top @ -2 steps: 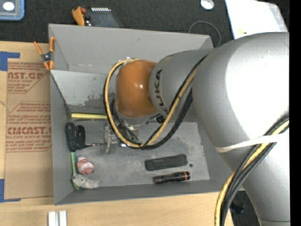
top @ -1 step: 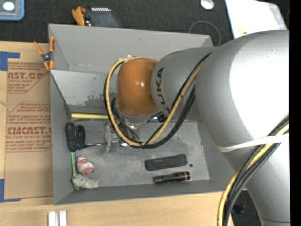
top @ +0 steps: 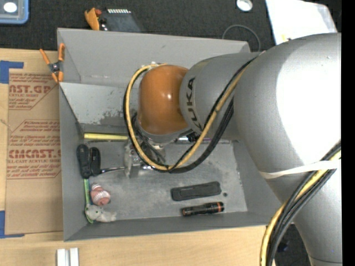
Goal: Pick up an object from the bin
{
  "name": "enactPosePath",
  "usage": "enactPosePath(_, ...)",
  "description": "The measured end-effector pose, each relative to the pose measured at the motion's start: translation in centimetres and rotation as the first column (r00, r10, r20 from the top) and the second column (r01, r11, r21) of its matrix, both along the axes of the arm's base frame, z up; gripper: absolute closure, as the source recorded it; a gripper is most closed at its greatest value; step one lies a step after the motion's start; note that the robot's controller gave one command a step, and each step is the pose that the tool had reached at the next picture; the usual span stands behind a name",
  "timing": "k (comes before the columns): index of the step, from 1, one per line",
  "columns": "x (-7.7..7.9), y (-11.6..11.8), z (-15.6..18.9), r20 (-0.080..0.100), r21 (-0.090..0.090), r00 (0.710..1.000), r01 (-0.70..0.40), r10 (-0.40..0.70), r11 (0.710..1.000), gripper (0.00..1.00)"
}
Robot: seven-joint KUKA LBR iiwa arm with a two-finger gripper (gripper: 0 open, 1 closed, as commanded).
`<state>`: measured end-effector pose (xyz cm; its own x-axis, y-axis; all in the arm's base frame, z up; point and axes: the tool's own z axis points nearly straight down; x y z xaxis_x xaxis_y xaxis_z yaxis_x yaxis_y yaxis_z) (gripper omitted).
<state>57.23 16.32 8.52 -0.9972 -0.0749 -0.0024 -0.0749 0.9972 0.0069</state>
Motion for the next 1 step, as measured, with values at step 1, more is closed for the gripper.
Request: enactPosePath(1,-0.08,-0.01,2.21,-0.002,0.0,1.0,0.0,0.0,1.0,1.0)
